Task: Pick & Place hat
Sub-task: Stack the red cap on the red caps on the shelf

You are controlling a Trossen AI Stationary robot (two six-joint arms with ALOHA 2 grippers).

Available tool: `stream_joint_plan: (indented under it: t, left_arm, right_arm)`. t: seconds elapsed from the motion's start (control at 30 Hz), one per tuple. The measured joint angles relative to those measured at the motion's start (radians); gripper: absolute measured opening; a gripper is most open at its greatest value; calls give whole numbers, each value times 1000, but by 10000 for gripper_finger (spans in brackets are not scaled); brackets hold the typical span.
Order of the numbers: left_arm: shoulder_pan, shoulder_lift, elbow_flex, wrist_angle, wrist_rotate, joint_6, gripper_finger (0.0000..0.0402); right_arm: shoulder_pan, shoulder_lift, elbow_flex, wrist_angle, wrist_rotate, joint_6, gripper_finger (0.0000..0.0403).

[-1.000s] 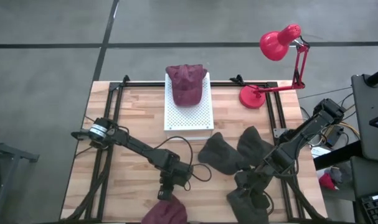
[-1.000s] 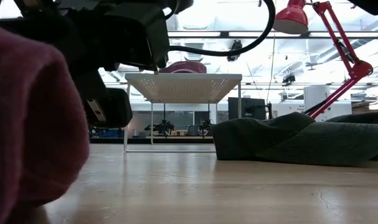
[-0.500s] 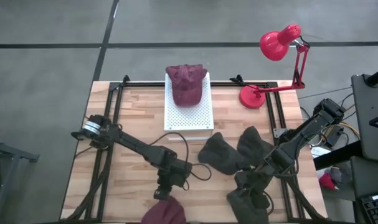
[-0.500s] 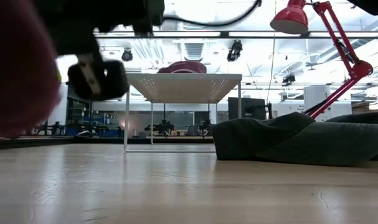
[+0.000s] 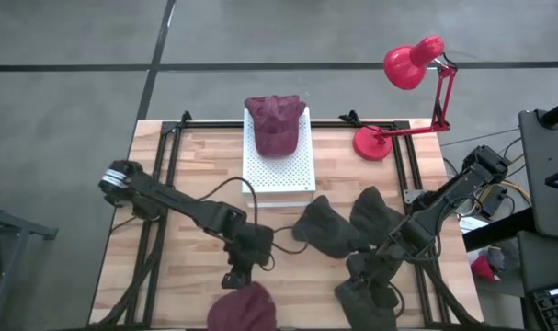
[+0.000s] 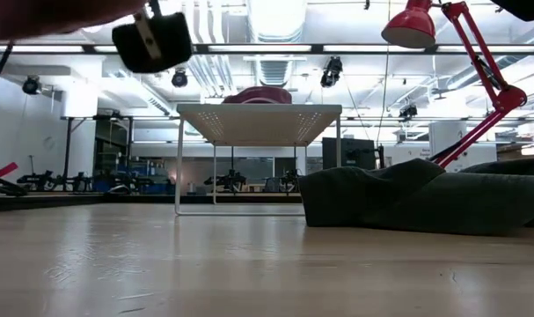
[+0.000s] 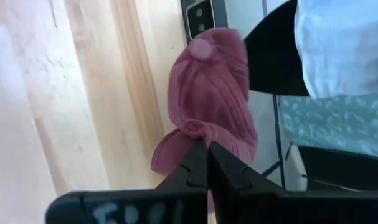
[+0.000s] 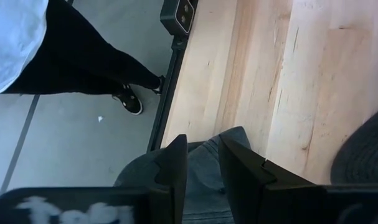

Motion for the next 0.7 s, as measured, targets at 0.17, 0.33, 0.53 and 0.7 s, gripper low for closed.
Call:
stream_joint_plan:
  t: [0.17, 0.33, 0.53, 0.7]
  left_arm:
    - [1, -27, 0, 1, -29, -20, 0]
    - [1, -47, 0, 4, -35, -43, 0]
    - [2, -62, 9, 9, -49, -60, 0]
    - [2, -62, 39, 9, -61, -61, 0]
  right_arm:
    - [0, 0, 0, 0, 0, -3, 89]
    - [0, 0, 0, 0, 0, -3, 79]
    - [0, 0, 0, 0, -1, -4, 71]
    - [0, 0, 0, 0, -1, -11, 72]
